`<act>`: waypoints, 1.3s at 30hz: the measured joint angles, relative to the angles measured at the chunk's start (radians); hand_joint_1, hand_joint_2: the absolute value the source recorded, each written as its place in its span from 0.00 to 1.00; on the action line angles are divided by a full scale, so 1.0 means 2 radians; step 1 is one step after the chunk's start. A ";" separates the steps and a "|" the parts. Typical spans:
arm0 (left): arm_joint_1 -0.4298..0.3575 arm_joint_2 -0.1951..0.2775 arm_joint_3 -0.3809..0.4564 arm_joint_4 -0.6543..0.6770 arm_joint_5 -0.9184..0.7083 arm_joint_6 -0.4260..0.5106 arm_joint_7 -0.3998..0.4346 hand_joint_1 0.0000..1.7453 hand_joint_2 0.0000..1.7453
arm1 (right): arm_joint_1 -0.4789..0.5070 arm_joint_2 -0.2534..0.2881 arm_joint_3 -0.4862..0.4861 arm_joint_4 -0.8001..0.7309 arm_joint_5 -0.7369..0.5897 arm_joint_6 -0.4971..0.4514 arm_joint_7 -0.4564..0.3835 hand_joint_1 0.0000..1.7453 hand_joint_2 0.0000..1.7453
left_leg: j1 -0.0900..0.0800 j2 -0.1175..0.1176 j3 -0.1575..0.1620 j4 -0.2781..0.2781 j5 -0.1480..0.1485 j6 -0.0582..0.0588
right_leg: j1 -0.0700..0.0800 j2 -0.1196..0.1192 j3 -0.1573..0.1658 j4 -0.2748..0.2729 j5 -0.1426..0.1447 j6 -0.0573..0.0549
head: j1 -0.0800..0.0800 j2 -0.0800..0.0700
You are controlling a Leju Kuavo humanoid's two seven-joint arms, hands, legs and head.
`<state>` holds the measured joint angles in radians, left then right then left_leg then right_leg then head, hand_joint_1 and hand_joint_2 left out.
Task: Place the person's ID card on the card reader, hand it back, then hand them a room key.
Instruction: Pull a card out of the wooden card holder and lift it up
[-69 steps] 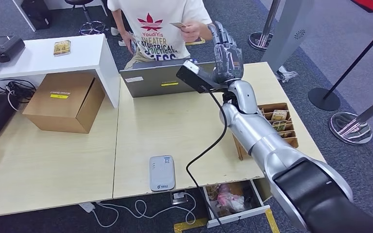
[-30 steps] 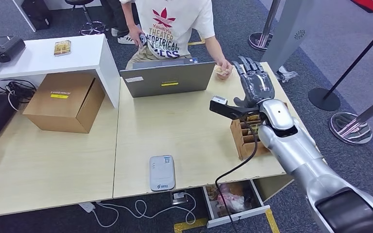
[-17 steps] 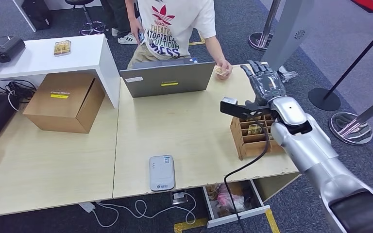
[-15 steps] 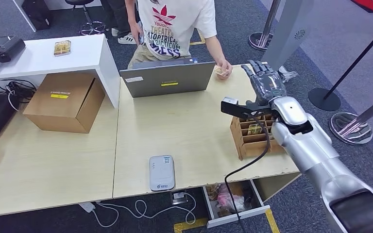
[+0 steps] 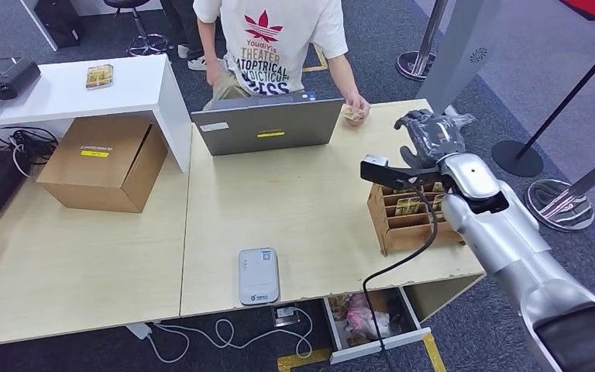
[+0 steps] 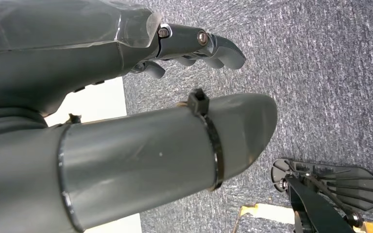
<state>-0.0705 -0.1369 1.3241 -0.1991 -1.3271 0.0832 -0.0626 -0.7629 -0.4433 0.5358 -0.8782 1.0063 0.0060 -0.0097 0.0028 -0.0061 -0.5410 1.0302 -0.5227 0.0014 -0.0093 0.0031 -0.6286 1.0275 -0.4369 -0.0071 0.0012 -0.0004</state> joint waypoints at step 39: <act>0.000 -0.001 0.000 0.000 0.006 0.002 -0.001 0.00 0.00 | 0.028 -0.002 0.004 0.034 -0.013 0.018 -0.020 0.51 1.00 | 0.000 0.000 0.000 0.000 0.000 0.000 | 0.000 0.000 0.000 0.000 0.000 0.000 | 0.000 0.000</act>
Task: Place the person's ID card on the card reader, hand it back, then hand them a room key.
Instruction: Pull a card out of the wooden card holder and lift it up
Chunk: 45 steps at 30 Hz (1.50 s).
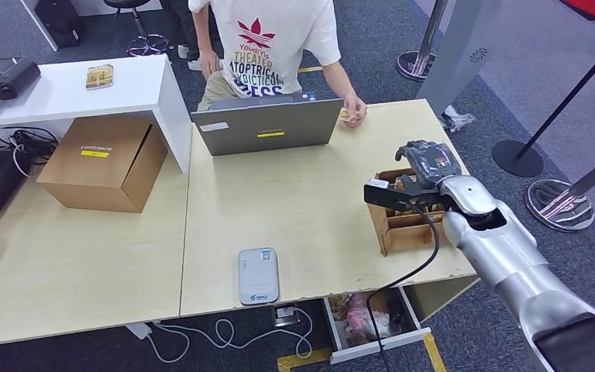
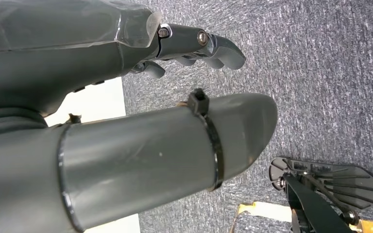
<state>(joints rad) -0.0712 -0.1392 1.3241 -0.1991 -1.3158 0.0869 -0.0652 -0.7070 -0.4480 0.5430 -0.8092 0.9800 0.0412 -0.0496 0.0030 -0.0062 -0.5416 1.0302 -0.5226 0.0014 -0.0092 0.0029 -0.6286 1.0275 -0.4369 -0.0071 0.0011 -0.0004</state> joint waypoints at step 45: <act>0.000 0.002 0.000 0.000 0.003 -0.001 -0.001 0.00 0.00 | 0.025 0.004 -0.001 0.010 0.006 -0.003 0.011 0.75 1.00 | 0.000 0.000 0.000 0.000 0.000 0.000 | 0.000 0.000 0.000 0.000 0.000 0.000 | 0.000 0.000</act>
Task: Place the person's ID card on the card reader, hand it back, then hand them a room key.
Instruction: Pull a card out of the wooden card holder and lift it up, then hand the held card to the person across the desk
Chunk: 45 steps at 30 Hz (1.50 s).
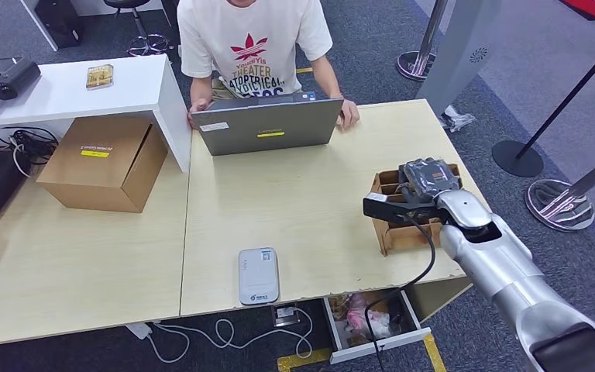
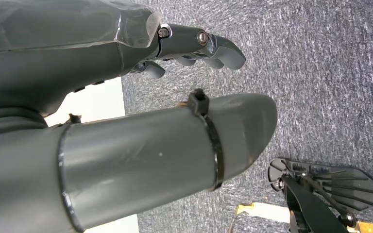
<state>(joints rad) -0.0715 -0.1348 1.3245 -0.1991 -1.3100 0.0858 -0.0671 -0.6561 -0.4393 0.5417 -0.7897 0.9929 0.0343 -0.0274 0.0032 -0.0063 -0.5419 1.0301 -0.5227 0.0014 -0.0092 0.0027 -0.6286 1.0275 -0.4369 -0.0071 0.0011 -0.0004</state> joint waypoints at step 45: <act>-0.002 0.002 0.000 0.000 0.001 -0.005 -0.005 0.00 0.00 | -0.089 0.018 -0.004 -0.032 0.008 0.009 -0.011 1.00 1.00 | 0.000 0.000 0.000 0.000 0.000 0.000 | 0.000 0.000 0.000 0.000 0.000 0.000 | 0.000 0.000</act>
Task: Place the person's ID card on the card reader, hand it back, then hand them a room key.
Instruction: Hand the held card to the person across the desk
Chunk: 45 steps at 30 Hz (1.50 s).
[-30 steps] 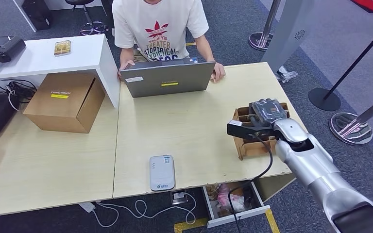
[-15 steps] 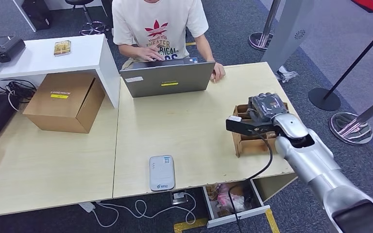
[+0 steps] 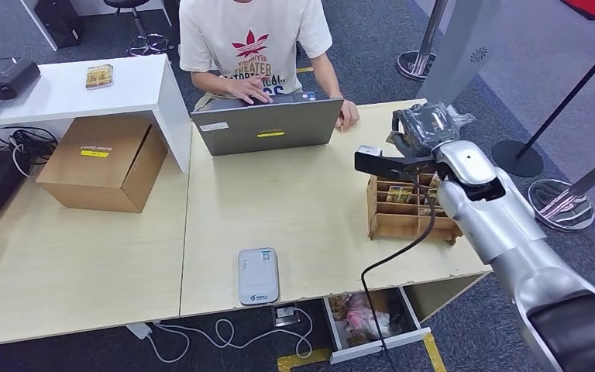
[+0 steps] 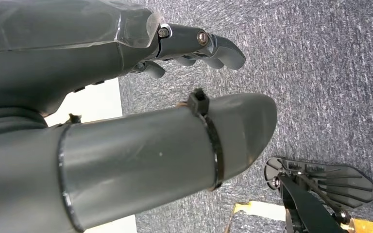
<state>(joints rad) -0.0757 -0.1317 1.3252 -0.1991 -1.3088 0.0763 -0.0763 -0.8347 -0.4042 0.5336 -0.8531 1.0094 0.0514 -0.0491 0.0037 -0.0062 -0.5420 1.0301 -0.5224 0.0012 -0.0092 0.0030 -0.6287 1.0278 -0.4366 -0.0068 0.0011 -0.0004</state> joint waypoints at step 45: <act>-0.007 -0.002 -0.005 0.000 -0.007 0.003 0.012 0.00 0.00 | -0.113 0.181 0.017 0.109 0.016 -0.079 0.003 1.00 1.00 | 0.000 0.000 0.000 0.000 0.001 -0.001 | 0.001 0.000 0.000 0.000 0.000 -0.001 | 0.000 0.000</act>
<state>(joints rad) -0.0902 -0.1350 1.3153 -0.1991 -1.3232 0.0822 -0.0528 -1.0608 -0.0416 0.5675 -0.6343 1.0407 -0.1071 -0.0426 0.0044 -0.0062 -0.5415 1.0301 -0.5205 -0.0008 -0.0067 0.0033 -0.6290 1.0288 -0.4358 -0.0080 0.0013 -0.0004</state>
